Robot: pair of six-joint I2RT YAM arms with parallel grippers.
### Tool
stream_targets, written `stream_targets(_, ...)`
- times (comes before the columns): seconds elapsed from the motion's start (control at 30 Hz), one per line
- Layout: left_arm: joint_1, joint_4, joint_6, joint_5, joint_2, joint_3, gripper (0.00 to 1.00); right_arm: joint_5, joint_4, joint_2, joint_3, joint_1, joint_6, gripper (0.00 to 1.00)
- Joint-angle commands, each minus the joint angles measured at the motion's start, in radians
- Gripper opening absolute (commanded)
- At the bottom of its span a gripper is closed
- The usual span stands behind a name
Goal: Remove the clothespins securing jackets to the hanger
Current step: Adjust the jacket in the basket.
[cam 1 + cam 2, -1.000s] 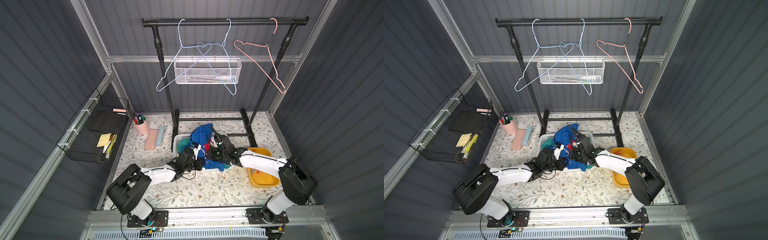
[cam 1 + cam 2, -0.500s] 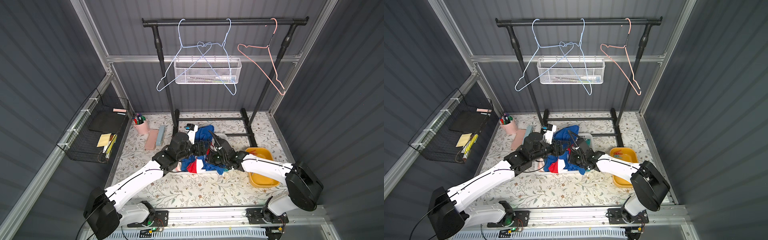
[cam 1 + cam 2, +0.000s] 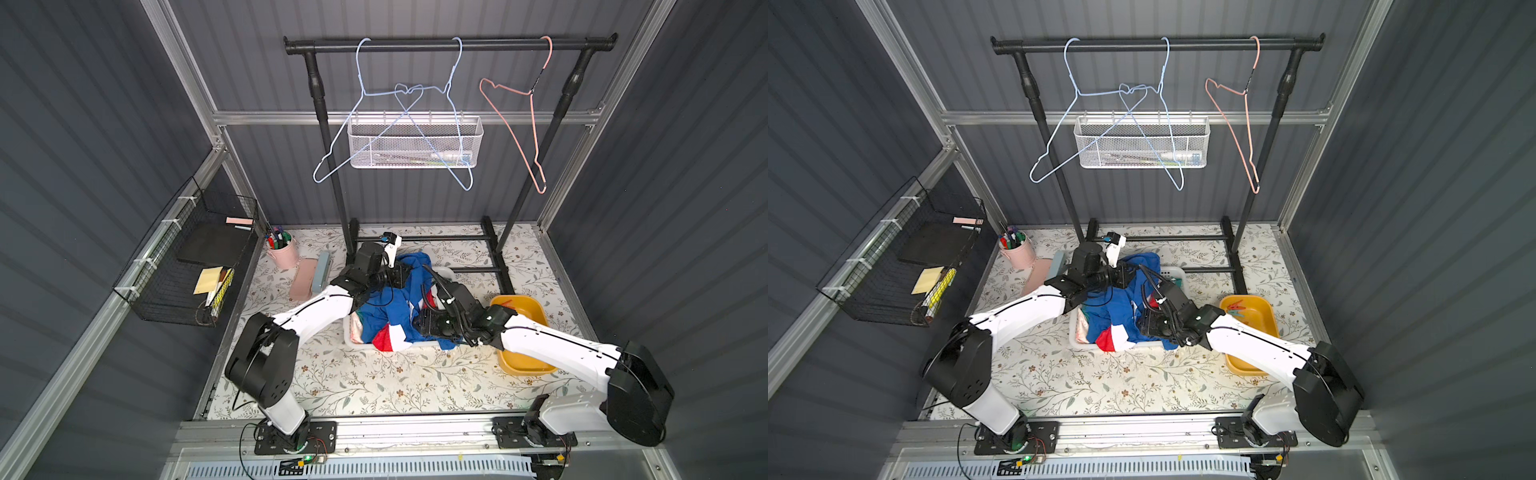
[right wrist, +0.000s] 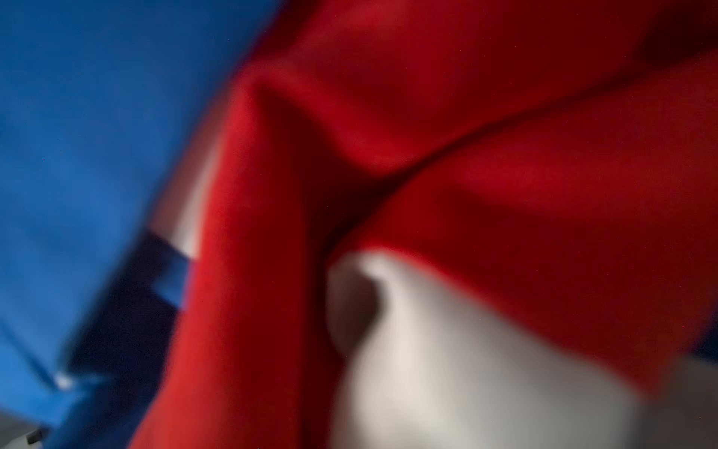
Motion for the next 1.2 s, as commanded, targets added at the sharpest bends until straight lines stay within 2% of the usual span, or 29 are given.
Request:
stream_targets(0.0,-0.002,0.066,0.024,0.031,0.037,-0.068,0.07,0.024,-0.246,-0.018,0.011,0.001,-0.038,0.73)
stream_targets(0.1,-0.018,0.135,-0.001,0.031,0.028,-0.169,0.03,-0.024,-0.25,-0.072,0.057,-0.041,-0.085,0.81)
stream_targets(0.23,-0.037,0.154,0.006,-0.005,0.015,-0.259,0.0,-0.164,-0.233,-0.114,0.144,-0.22,-0.11,0.82)
stream_targets(0.3,-0.045,0.174,0.004,-0.017,0.009,-0.296,0.0,-0.197,-0.176,-0.104,0.178,-0.286,-0.124,0.82)
stream_targets(0.43,-0.074,0.195,0.01,-0.071,0.032,-0.341,0.0,-0.197,-0.181,0.046,0.367,-0.333,-0.19,0.81)
stream_targets(0.67,-0.105,0.231,-0.009,-0.088,0.037,-0.371,0.0,-0.198,-0.084,0.316,0.565,-0.35,-0.201,0.78)
stream_targets(0.73,-0.108,0.235,-0.011,-0.096,0.027,-0.373,0.0,-0.292,-0.081,0.397,0.612,-0.348,-0.195,0.73)
stream_targets(0.83,-0.11,0.24,-0.013,-0.103,0.015,-0.381,0.0,-0.319,-0.084,0.48,0.652,-0.31,-0.201,0.68)
stream_targets(0.93,-0.11,0.243,-0.014,-0.101,0.018,-0.39,0.0,-0.334,-0.11,0.509,0.671,-0.272,-0.213,0.47)
stream_targets(1.07,-0.11,0.238,-0.044,-0.07,-0.007,-0.398,0.0,-0.343,-0.086,0.487,0.591,-0.241,-0.188,0.31)
stream_targets(1.17,-0.11,0.207,-0.045,-0.113,-0.039,-0.38,0.07,-0.335,-0.101,0.462,0.53,-0.204,-0.187,0.19)
